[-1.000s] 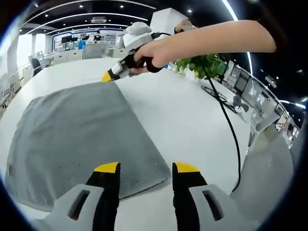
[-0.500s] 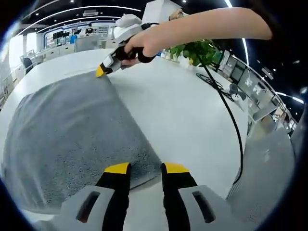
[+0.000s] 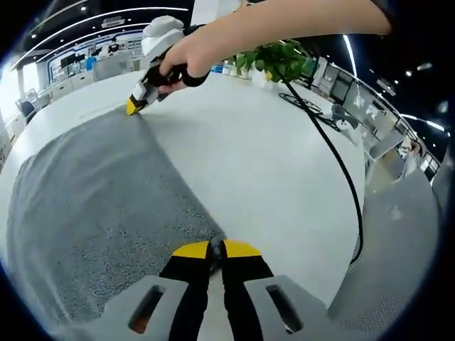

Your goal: Fold the towel on the table until its edges align and the towel forms a compact rectangular stack.

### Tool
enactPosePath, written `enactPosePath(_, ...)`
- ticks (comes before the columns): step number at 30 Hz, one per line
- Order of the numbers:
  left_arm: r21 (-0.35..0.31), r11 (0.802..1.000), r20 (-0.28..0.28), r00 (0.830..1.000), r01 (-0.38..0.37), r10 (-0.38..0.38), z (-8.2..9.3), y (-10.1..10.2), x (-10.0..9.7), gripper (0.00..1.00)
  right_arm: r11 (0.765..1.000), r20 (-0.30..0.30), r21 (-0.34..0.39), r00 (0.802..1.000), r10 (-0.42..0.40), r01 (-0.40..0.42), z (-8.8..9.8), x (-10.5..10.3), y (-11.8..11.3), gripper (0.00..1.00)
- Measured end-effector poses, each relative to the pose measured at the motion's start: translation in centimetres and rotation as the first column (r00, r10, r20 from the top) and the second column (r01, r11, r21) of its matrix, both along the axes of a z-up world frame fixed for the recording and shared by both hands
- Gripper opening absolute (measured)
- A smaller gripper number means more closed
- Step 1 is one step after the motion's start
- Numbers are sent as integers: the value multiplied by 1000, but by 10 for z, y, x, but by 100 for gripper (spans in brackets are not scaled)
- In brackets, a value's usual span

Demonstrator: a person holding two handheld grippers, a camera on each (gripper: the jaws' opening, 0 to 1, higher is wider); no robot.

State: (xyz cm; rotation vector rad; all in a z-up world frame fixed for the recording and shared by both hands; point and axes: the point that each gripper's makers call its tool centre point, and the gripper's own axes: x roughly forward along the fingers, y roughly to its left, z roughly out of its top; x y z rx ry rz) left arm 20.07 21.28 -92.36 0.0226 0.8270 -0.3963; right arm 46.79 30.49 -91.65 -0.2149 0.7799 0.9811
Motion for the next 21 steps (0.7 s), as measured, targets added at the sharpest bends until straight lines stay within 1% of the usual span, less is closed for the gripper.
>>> enactPosePath(4,18,1000,-1,1000,20,-20,0,-2,0,5,1000,-1,7,1000,-3,3,0,0,-3,1)
enactPosePath(6,5,999,-3,999,33,-33,0,-5,-1,5,1000,-5,7,1000,-7,7,0,0,-6,1)
enactPosePath(7,-17,999,-5,999,34,-34,0,-9,0,4,1000,-5,6,1000,-8,8,1,0,-8,0)
enactPosePath(9,-26,999,-7,999,41,-41,0,-12,0,4,1000,-6,2,1000,-7,7,1,1,-14,1)
enactPosePath(13,-35,996,-8,997,77,-77,0,-27,2,4,1000,-13,-5,1000,-22,22,1,5,-30,1)
enactPosePath(15,-41,994,-6,995,99,-99,0,-37,5,4,1000,-12,-10,1000,-28,28,2,6,-37,1)
enactPosePath(17,-52,993,-10,994,111,-111,0,-47,8,4,999,-5,-20,1000,-31,31,2,9,-49,1)
enactPosePath(19,-71,990,-11,992,122,-123,0,-61,13,4,999,1,-27,999,-41,41,2,12,-59,0)
enactPosePath(21,-73,985,-5,988,155,-156,0,-76,17,4,998,3,-31,999,-51,51,2,15,-68,0)
